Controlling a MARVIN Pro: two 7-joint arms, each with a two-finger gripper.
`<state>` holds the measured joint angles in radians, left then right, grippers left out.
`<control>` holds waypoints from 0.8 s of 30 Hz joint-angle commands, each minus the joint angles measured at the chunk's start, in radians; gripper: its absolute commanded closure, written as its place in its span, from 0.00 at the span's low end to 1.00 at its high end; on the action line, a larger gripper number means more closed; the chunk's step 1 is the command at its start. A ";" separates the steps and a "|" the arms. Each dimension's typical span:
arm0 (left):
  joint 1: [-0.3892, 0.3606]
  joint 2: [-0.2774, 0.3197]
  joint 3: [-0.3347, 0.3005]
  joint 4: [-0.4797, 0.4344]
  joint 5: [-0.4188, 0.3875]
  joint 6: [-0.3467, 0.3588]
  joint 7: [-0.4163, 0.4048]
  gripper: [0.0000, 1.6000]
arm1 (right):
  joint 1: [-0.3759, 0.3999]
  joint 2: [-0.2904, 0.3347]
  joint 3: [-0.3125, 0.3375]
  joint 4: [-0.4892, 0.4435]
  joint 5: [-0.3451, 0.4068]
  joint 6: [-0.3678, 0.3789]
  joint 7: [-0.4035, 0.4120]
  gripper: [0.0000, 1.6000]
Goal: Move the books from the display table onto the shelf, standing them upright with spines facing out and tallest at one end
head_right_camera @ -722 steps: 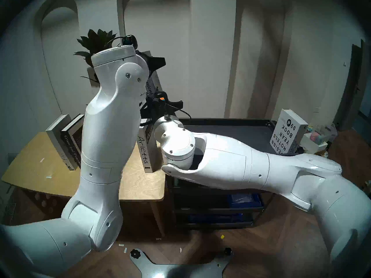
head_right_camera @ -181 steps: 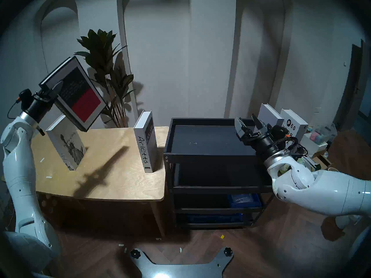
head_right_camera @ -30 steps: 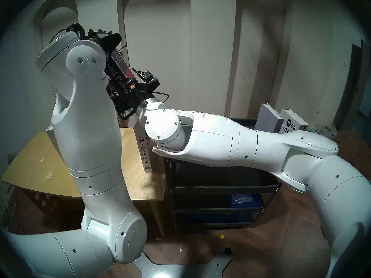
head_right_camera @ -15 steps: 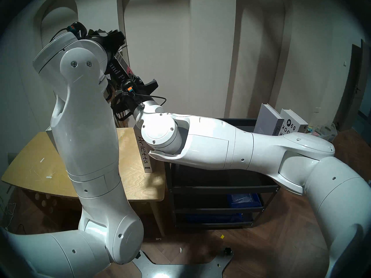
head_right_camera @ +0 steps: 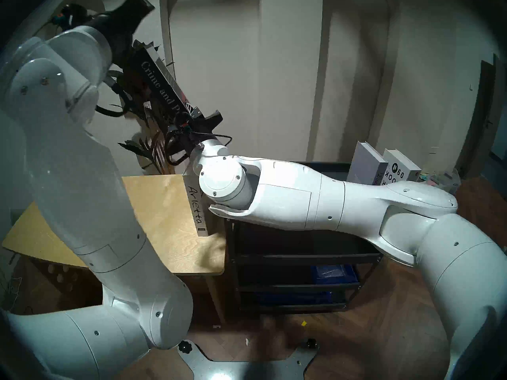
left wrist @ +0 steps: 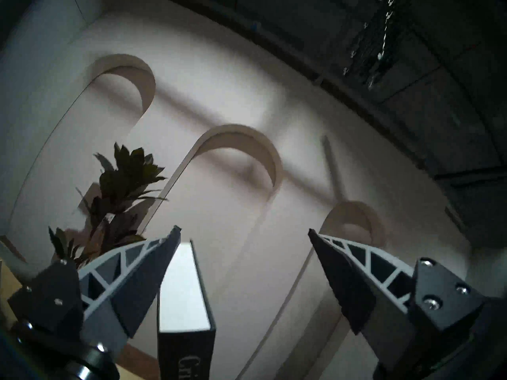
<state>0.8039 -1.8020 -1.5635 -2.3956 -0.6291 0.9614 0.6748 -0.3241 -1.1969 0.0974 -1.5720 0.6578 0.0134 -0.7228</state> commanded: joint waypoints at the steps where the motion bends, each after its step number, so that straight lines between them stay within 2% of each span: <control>1: -0.106 0.023 -0.061 -0.048 -0.053 -0.001 -0.032 0.00 | 0.031 0.043 0.044 0.050 0.009 -0.020 -0.001 1.00; 2: -0.106 0.023 -0.061 -0.048 -0.053 -0.001 -0.032 0.00 | 0.031 0.043 0.044 0.050 0.009 -0.020 -0.001 1.00; 8: -0.116 0.078 -0.165 -0.048 -0.108 -0.001 -0.068 0.00 | 0.038 0.128 0.110 0.089 0.045 -0.063 -0.009 1.00; 12: -0.109 0.083 -0.246 -0.048 -0.151 -0.001 -0.107 0.00 | 0.024 0.183 0.146 0.112 0.084 -0.084 -0.016 1.00; 15: -0.102 0.088 -0.271 -0.048 -0.163 -0.001 -0.120 0.00 | 0.017 0.195 0.164 0.122 0.104 -0.093 -0.022 1.00; 16: -0.090 0.094 -0.301 -0.048 -0.176 -0.001 -0.133 0.00 | 0.011 0.223 0.183 0.113 0.131 -0.109 -0.020 1.00; 24: -0.036 0.138 -0.426 -0.048 -0.207 -0.001 -0.180 0.00 | -0.015 0.297 0.252 0.082 0.245 -0.168 -0.008 1.00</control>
<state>0.7379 -1.7021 -1.9277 -2.4437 -0.8144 0.9612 0.5364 -0.3341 -0.9673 0.2891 -1.4556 0.8481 -0.1017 -0.7410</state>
